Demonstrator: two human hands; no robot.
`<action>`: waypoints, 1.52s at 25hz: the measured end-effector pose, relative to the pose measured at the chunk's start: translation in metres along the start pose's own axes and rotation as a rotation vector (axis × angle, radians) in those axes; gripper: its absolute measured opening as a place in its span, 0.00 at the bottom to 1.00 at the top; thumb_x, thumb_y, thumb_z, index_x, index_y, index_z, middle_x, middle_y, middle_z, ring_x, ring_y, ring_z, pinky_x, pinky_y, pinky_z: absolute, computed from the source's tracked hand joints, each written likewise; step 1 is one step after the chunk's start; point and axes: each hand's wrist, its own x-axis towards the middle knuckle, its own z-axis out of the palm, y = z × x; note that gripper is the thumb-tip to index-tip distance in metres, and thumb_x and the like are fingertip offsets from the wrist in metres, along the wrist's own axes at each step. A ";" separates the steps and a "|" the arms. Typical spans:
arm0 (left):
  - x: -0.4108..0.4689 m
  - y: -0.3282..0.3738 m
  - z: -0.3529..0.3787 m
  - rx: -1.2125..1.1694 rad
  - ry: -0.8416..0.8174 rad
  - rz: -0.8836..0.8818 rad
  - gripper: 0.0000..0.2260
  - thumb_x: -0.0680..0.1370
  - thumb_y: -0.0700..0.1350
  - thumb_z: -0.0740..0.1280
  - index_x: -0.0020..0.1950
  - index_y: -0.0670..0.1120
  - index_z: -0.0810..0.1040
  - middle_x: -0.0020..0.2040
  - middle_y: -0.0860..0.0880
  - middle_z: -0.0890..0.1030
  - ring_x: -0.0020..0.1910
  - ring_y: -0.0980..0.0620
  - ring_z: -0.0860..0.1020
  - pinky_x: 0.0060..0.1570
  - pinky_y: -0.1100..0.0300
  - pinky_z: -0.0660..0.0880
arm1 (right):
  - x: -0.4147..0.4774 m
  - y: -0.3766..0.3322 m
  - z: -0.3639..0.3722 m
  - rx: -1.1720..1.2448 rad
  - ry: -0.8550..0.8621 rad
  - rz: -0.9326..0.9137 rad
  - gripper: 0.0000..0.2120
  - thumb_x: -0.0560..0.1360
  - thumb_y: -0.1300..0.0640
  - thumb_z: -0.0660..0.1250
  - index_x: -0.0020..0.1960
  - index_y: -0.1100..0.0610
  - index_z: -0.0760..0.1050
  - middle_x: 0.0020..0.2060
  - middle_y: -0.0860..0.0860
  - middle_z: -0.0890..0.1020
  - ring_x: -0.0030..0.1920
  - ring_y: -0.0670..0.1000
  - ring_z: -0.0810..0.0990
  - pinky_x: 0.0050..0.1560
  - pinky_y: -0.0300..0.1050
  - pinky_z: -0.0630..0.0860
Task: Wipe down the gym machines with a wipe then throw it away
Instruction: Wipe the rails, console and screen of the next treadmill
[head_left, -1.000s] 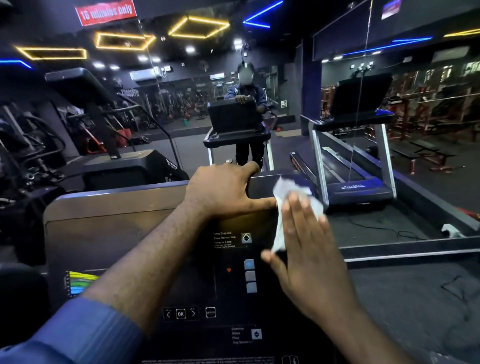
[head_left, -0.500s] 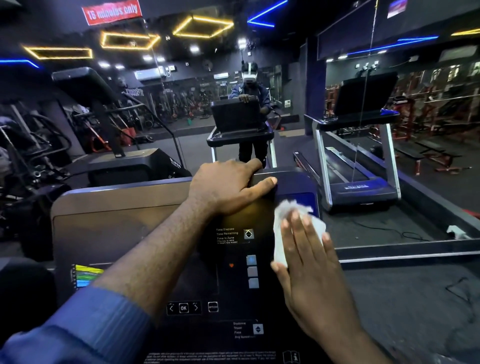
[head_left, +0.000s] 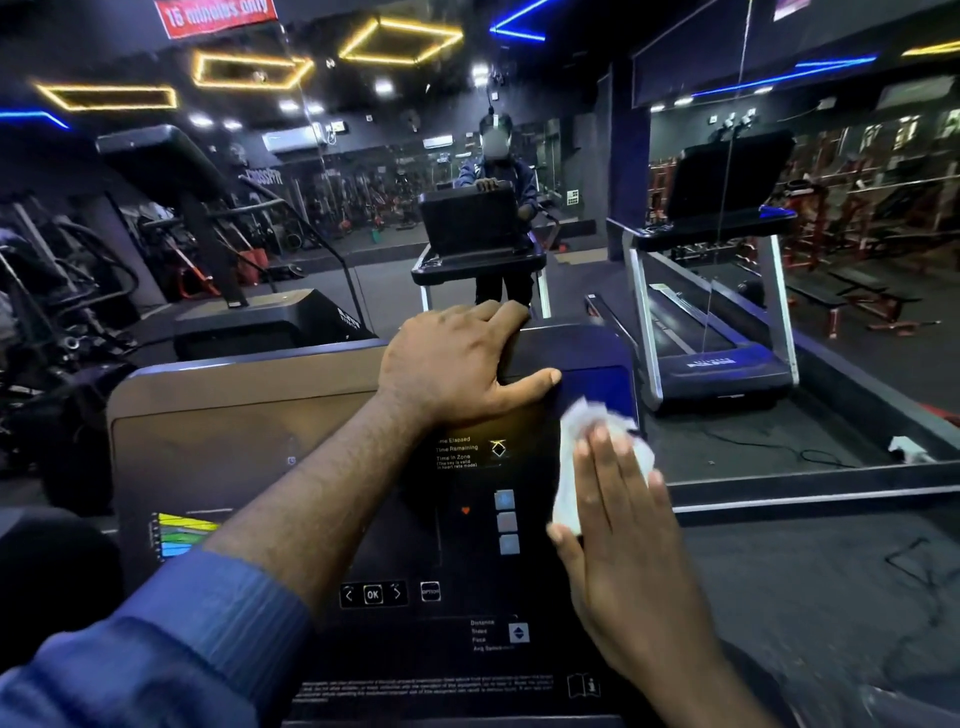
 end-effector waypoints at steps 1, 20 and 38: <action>0.000 0.000 0.001 0.013 0.006 0.006 0.36 0.75 0.80 0.48 0.67 0.55 0.72 0.57 0.54 0.82 0.54 0.48 0.82 0.46 0.49 0.79 | -0.012 0.000 0.002 0.020 -0.003 -0.001 0.35 0.85 0.41 0.48 0.85 0.59 0.46 0.85 0.53 0.46 0.84 0.55 0.48 0.80 0.58 0.52; -0.199 0.111 0.075 -0.145 0.123 0.045 0.33 0.83 0.62 0.64 0.84 0.48 0.64 0.85 0.44 0.60 0.84 0.43 0.58 0.80 0.39 0.60 | -0.073 0.020 0.021 -0.010 -0.119 -0.099 0.33 0.85 0.46 0.53 0.85 0.56 0.49 0.85 0.52 0.49 0.84 0.52 0.48 0.82 0.57 0.50; -0.357 0.151 0.098 -0.831 0.343 -0.928 0.05 0.81 0.40 0.64 0.55 0.44 0.78 0.51 0.50 0.76 0.48 0.48 0.76 0.51 0.57 0.74 | -0.119 0.045 0.022 -0.234 -0.509 -0.932 0.40 0.83 0.30 0.52 0.86 0.52 0.49 0.85 0.46 0.49 0.84 0.46 0.50 0.82 0.50 0.49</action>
